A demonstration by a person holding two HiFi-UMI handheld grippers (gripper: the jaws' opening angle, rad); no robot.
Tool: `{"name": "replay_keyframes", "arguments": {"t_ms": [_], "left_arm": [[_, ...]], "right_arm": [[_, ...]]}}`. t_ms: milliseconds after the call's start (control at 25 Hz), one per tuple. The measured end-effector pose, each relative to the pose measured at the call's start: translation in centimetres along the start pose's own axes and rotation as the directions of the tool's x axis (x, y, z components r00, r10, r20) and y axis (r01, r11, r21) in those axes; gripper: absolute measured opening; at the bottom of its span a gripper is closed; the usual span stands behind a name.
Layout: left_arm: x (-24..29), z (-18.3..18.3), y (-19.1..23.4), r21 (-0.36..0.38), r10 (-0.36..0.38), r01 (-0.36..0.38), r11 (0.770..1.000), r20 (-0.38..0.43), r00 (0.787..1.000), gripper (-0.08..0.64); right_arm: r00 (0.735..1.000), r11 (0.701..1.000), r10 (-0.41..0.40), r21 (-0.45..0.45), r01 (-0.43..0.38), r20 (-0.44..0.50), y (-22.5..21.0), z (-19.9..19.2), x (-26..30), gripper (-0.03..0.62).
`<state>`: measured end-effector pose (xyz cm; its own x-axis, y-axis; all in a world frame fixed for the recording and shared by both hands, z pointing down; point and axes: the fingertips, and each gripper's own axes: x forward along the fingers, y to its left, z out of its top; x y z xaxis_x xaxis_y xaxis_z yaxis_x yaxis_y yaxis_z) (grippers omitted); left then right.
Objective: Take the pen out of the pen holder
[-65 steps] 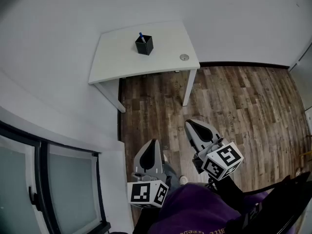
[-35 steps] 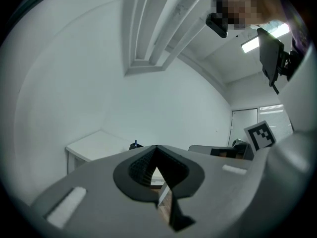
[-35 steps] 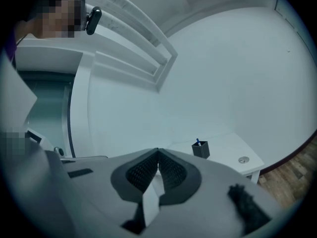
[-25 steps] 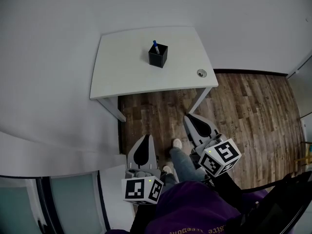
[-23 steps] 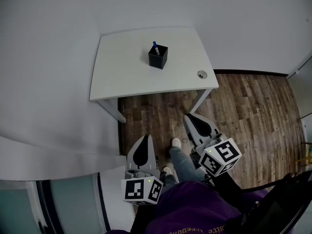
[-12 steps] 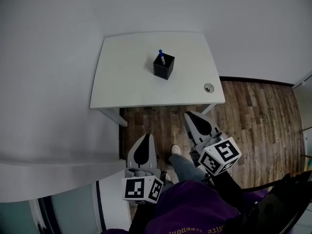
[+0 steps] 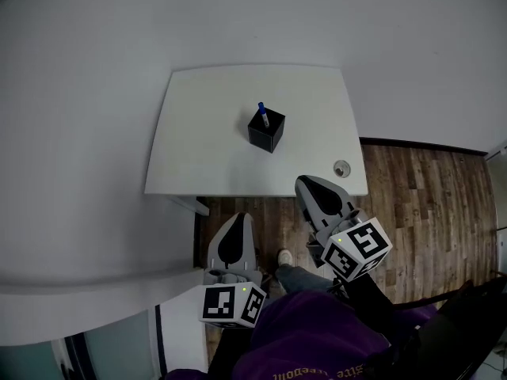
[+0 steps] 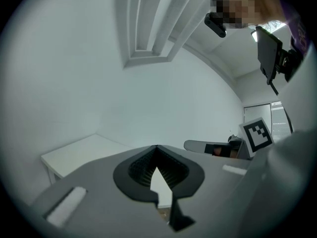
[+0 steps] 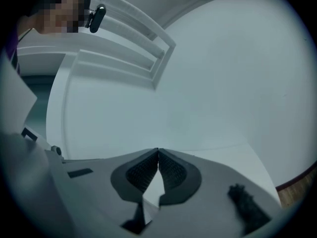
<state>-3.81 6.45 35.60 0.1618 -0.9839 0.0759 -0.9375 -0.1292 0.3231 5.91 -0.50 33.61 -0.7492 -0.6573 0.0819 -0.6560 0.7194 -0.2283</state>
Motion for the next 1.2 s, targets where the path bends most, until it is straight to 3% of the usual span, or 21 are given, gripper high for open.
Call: {"name": "replay_keyframes", "arguments": {"t_ms": [680, 1200], "left_arm": [[6.3, -0.2, -0.5, -0.006, 0.037, -0.037, 0.999, 0.004, 0.999, 0.005], [12.5, 0.8, 3.2, -0.014, 0.016, -0.016, 1.0, -0.008, 1.0, 0.005]], "right_arm": [[0.999, 0.999, 0.027, 0.02, -0.026, -0.033, -6.0, -0.2, 3.3, 0.009], [0.994, 1.0, -0.016, -0.021, 0.014, -0.109, -9.3, -1.1, 9.5, 0.011]]}}
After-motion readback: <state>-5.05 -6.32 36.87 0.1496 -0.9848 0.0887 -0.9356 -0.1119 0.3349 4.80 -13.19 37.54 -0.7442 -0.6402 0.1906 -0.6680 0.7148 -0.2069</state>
